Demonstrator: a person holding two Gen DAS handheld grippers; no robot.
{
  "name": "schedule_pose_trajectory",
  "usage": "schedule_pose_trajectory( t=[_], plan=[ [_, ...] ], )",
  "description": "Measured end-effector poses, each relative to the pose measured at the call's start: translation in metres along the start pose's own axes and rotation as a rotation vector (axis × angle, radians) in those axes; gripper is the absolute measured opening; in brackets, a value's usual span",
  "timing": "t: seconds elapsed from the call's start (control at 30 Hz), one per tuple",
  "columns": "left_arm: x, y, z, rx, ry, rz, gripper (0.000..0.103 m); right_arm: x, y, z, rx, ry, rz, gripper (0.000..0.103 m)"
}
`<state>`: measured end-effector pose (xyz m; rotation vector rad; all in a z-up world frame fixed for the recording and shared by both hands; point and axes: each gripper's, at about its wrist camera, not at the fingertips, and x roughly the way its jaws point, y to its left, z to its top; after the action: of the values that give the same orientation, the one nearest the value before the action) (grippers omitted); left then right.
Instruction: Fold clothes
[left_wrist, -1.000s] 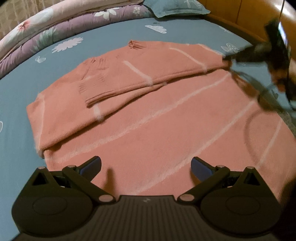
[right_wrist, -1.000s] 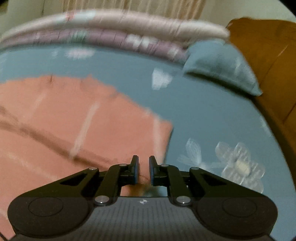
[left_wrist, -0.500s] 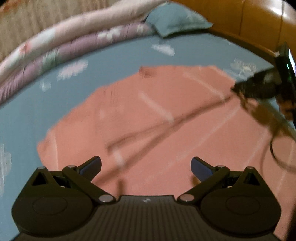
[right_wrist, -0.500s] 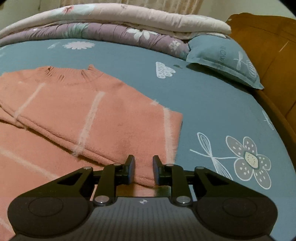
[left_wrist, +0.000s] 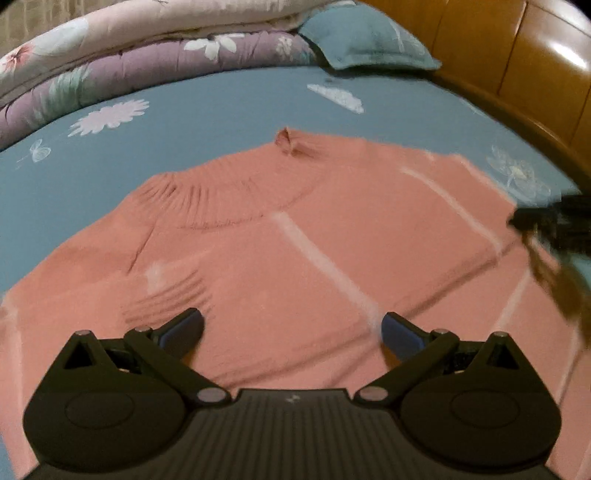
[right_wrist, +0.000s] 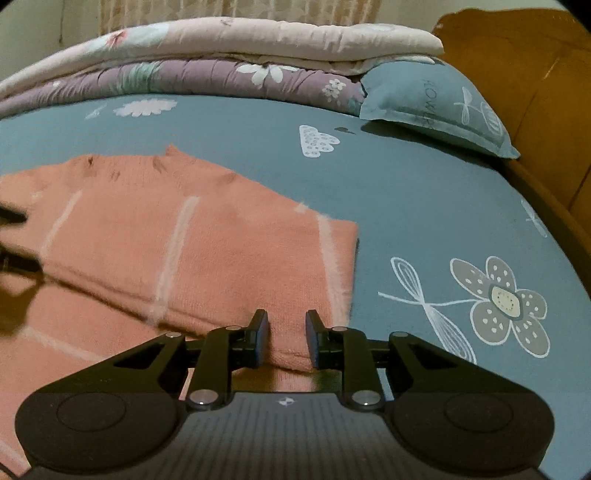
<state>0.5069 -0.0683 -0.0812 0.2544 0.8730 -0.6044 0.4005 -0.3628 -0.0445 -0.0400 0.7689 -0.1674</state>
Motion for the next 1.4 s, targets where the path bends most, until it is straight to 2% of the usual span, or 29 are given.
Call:
schedule_pose_trajectory(
  t=[0.1,0.17,0.33,0.5,0.63,0.7,0.8,0.97,1.03,1.1,1.2,1.3,1.4],
  plan=[
    [-0.001,-0.006,-0.005,0.047,0.006,0.023,0.102,0.004,-0.007,0.020,0.012,-0.060,0.003,0.036],
    [-0.001,-0.005,-0.004,0.028,0.003,0.020,0.102,0.019,-0.011,0.033,0.013,-0.066,-0.010,0.036],
    [-0.002,0.003,-0.003,-0.024,-0.011,-0.013,0.102,0.069,-0.034,0.032,0.118,0.025,0.024,0.035],
    [-0.001,0.009,-0.003,-0.049,-0.021,-0.034,0.102,0.050,-0.035,0.042,0.152,0.005,0.002,0.035],
    [0.002,0.004,-0.002,-0.030,-0.018,-0.012,0.102,0.044,-0.011,0.046,0.084,-0.032,0.068,0.042],
    [0.001,0.004,-0.004,-0.024,-0.023,-0.009,0.102,0.059,-0.005,0.043,0.078,0.006,0.074,0.043],
    [0.000,0.004,-0.004,-0.022,-0.025,-0.013,0.102,0.064,-0.010,0.047,0.147,0.024,0.074,0.043],
    [-0.019,0.006,0.003,-0.045,-0.064,0.016,0.102,0.049,0.002,0.072,0.117,-0.074,0.113,0.043],
    [-0.026,0.009,0.004,-0.061,-0.081,0.026,0.102,0.060,0.011,0.084,0.088,-0.088,0.138,0.038],
    [-0.030,0.011,-0.002,-0.068,-0.070,0.040,0.102,0.076,0.020,0.094,0.071,-0.082,0.162,0.026],
    [-0.035,0.014,-0.010,-0.072,-0.049,0.063,0.102,0.105,0.035,0.103,0.053,-0.040,0.200,0.023],
    [-0.039,0.017,-0.023,-0.088,-0.023,0.081,0.102,0.128,0.045,0.107,0.022,-0.019,0.173,0.022],
    [-0.047,0.018,-0.036,-0.095,0.001,0.119,0.102,0.126,0.046,0.117,0.047,-0.013,0.172,0.022]
  ],
)
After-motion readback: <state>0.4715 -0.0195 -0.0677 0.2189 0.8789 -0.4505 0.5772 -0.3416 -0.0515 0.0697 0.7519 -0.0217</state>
